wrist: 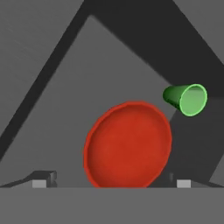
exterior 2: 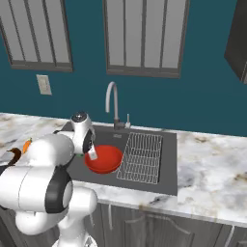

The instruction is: Remove the carrot and banana from the sink. Then move the bowl and cup from the counter to the sink for washing.

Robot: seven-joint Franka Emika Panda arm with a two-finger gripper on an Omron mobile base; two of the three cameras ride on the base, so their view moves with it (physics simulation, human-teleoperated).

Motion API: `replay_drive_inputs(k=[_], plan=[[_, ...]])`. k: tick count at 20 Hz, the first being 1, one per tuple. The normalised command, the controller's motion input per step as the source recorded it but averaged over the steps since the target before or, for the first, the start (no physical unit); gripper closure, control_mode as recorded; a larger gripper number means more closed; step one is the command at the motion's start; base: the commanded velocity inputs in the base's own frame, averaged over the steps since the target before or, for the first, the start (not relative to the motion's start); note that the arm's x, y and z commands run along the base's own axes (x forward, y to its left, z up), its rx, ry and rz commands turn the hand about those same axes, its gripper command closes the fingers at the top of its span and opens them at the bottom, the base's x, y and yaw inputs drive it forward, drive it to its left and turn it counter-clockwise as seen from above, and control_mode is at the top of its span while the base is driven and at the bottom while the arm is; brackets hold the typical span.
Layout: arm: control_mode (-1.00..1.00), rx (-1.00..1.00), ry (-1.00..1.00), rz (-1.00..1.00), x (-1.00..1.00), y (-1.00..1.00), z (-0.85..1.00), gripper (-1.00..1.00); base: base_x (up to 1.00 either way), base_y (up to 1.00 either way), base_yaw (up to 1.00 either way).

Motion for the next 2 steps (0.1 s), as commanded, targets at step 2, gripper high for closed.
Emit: replay_drive_inputs(k=[2], plan=[[-1.0,0.0,0.03,-0.18,-0.31,0.08,0.23,-1.0,0.0,0.0,0.0]])
